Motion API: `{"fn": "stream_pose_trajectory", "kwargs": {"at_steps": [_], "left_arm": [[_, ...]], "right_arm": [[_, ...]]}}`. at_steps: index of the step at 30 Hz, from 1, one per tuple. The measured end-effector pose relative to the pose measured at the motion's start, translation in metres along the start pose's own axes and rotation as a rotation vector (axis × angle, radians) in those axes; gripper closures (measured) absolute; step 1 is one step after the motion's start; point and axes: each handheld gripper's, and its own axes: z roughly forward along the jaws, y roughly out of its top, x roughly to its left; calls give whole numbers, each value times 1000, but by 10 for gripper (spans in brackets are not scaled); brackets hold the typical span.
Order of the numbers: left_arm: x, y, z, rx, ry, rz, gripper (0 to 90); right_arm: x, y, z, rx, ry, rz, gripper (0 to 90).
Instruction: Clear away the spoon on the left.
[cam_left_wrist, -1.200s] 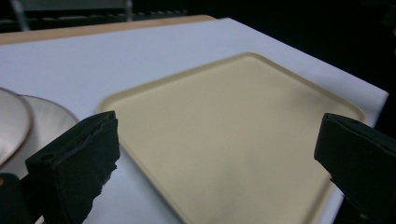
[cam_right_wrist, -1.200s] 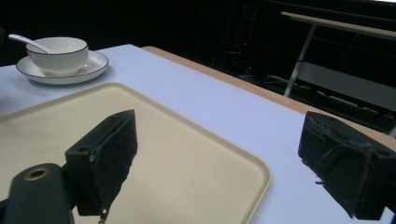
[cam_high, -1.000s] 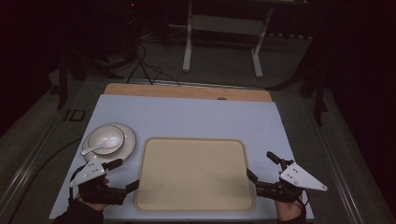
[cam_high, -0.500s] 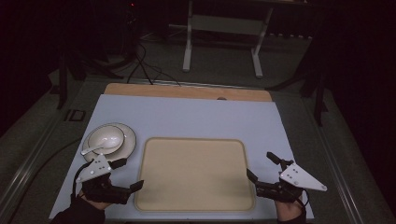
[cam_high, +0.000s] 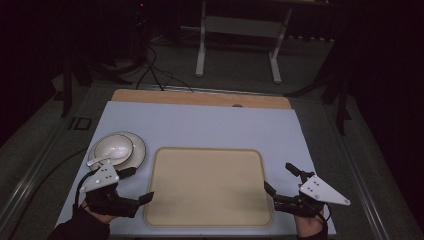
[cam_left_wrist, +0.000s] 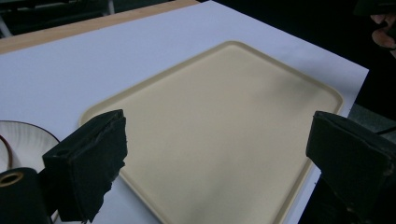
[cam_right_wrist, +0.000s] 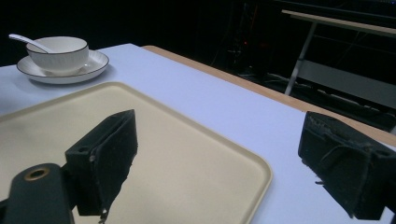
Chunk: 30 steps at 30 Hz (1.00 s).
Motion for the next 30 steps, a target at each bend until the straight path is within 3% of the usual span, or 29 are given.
{"fn": "stream_pose_trajectory", "kwargs": {"at_steps": [9,22,30], "left_arm": [[6,14,-11,-14,0,17,80],[22,30,-27,-29,49,15,125],[42,28,-41,-36,106,-28,126]], "right_arm": [[1,0,0,2,0,-3,118],[3,1,0,1,3,-16,118],[4,1,0,3,3,-18,118]]}}
